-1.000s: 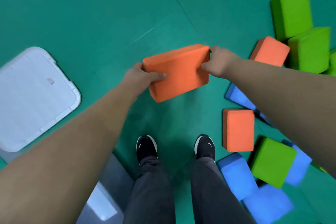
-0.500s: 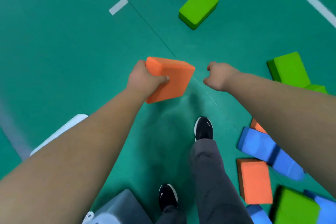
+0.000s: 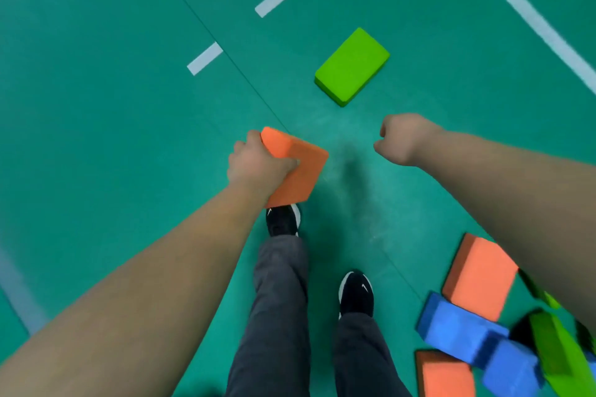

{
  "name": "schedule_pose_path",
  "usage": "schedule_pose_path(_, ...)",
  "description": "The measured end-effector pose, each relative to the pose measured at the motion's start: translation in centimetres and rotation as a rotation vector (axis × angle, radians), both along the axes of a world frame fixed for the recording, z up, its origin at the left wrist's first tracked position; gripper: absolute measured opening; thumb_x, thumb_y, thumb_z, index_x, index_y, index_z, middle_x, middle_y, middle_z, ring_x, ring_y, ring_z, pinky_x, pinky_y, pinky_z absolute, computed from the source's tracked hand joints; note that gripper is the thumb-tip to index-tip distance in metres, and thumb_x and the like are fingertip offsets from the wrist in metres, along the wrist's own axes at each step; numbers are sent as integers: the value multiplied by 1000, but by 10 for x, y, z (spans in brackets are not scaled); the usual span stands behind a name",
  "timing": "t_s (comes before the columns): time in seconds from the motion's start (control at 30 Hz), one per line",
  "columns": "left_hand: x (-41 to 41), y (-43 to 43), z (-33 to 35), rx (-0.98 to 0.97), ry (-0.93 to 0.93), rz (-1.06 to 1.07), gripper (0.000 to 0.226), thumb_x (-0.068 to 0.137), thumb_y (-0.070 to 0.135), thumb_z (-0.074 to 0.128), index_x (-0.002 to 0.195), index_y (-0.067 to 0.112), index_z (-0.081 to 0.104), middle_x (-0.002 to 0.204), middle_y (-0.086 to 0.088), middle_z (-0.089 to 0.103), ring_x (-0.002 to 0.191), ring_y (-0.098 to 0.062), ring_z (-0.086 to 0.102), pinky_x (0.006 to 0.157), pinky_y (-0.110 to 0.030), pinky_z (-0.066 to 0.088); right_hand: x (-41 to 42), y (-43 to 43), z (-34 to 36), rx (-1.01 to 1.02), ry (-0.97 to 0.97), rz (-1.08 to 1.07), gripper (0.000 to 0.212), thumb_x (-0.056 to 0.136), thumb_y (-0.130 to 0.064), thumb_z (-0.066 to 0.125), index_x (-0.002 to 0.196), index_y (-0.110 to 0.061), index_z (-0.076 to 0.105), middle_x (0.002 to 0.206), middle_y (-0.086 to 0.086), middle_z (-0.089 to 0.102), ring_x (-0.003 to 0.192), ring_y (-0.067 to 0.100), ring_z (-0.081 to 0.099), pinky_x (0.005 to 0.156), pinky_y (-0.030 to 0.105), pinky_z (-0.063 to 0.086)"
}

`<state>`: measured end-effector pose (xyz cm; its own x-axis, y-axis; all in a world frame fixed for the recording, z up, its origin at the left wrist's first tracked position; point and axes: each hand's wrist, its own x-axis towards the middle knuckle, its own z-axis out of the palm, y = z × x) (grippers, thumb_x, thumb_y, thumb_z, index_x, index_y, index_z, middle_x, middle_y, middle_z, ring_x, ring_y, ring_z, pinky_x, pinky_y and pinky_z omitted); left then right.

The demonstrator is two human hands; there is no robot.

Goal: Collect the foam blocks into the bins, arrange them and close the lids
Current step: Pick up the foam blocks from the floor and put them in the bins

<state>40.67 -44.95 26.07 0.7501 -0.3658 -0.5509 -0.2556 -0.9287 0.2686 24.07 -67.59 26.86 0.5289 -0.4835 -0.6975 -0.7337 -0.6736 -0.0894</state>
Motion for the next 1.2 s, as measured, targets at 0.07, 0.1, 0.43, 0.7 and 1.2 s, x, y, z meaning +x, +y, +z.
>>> schedule_pose_path(0.07,16,-24,-19,13,-8,12,83,64,64,80,126,21,49,125,-12,55,119,-38,55,98,-45,49,21,-22,-10,-18,31,36,26,94,-31,53,97,-8,64,112,21,67,101,37,61,77,32,48)
schedule_pose_path(0.1,26,-33,-29,19,-3,8,81,64,63,79,126,21,48,125,-13,54,119,-38,53,98,-45,47,34,-31,-14,-28,35,43,24,94,-31,53,85,-9,59,105,21,66,94,36,59,73,31,45)
schedule_pose_path(0.43,133,-105,-80,106,106,-9,84,65,60,80,130,20,45,130,-13,51,128,-37,50,102,-47,47,140,-100,-46,-34,59,5,34,93,-28,51,64,-13,42,67,10,48,78,34,53,53,28,28)
schedule_pose_path(0.7,149,-159,-131,42,-12,-163,80,60,67,65,122,19,50,120,-11,51,118,-36,52,93,-48,49,171,-138,-127,12,60,-50,33,94,-21,53,65,-12,41,65,8,43,79,33,51,50,27,25)
schedule_pose_path(1.2,176,-200,-253,-40,-443,-419,71,61,68,57,108,16,46,104,-9,52,92,-35,52,78,-45,45,221,-207,-280,-102,-14,-177,65,90,-36,68,140,-2,43,146,22,37,132,45,47,109,49,42)
